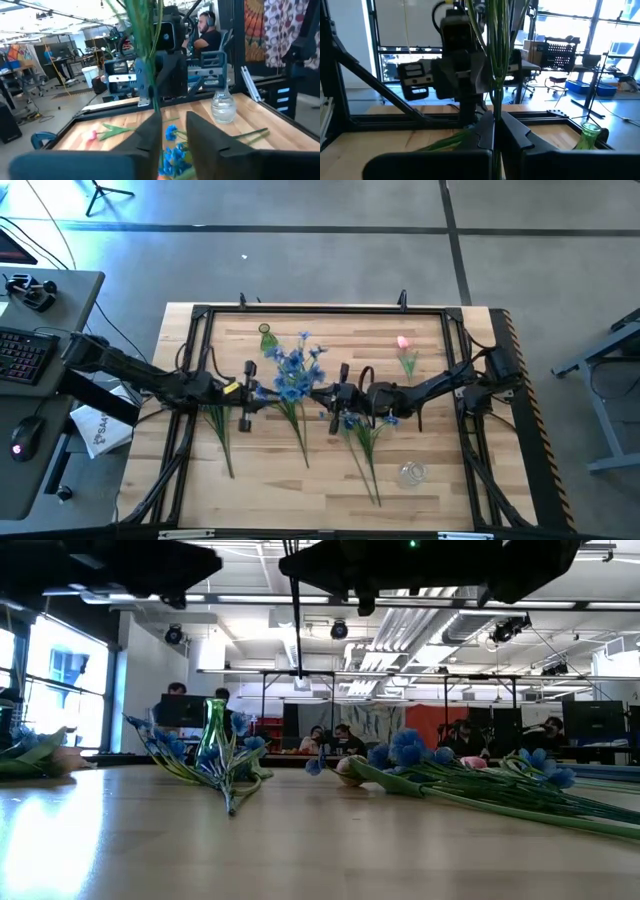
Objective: Sort flowers into vase by color
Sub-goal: Put the top blue flowers into the green vase
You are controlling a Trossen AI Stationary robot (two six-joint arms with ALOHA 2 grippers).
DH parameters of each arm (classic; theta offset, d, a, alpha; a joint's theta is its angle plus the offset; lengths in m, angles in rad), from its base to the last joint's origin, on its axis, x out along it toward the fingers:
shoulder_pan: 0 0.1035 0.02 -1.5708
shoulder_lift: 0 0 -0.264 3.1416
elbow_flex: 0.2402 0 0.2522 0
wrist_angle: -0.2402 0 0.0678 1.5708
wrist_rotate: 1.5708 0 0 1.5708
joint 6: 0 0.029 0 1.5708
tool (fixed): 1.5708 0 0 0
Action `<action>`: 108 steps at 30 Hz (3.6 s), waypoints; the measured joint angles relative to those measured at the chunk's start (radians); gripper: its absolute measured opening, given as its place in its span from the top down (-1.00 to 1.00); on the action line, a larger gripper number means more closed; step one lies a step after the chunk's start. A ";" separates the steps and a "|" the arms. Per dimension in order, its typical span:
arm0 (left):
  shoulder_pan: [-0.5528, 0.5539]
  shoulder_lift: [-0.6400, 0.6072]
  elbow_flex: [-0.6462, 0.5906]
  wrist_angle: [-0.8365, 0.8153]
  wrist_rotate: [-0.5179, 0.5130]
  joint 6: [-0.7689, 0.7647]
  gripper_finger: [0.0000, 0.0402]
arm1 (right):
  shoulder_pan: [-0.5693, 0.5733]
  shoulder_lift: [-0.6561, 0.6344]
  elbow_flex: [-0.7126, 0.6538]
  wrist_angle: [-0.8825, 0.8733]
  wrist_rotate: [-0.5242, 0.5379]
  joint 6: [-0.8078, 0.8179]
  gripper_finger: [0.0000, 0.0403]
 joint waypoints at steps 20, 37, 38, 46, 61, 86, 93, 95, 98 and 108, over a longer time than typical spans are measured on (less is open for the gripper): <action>0.004 0.386 0.368 -0.001 -0.059 0.003 -0.15 | 0.030 0.001 -0.001 -0.042 0.049 0.007 1.00; -0.005 0.370 0.390 -0.045 -0.099 0.057 0.52 | 0.034 0.001 -0.001 -0.134 0.049 0.064 0.97; -0.005 0.370 0.390 -0.051 -0.099 0.065 0.59 | 0.034 0.001 -0.001 -0.141 0.050 0.072 0.95; -0.060 0.301 0.390 -0.204 -0.257 0.089 0.96 | 0.045 -0.055 -0.002 -0.363 0.224 0.176 0.47; 0.276 -0.243 0.390 -0.753 -0.389 -0.059 1.00 | 0.060 -0.079 -0.002 -0.563 0.306 0.342 0.02; 0.910 -0.156 0.390 -0.713 0.158 -0.164 1.00 | 0.060 -0.045 -0.002 -0.470 0.293 0.305 0.02; 0.912 -0.101 0.390 -0.748 0.155 -0.167 0.96 | 0.060 -0.045 -0.002 -0.471 0.292 0.318 0.02; 0.912 -0.077 0.390 -0.749 0.154 -0.171 0.90 | 0.060 -0.045 -0.002 -0.470 0.292 0.315 0.02; 0.912 -0.050 0.390 -0.756 0.153 -0.157 0.74 | 0.060 -0.045 -0.002 -0.476 0.293 0.314 0.02; 0.940 -0.042 0.558 -1.168 0.146 -0.121 0.08 | 0.060 -0.045 -0.002 -0.497 0.275 0.322 0.02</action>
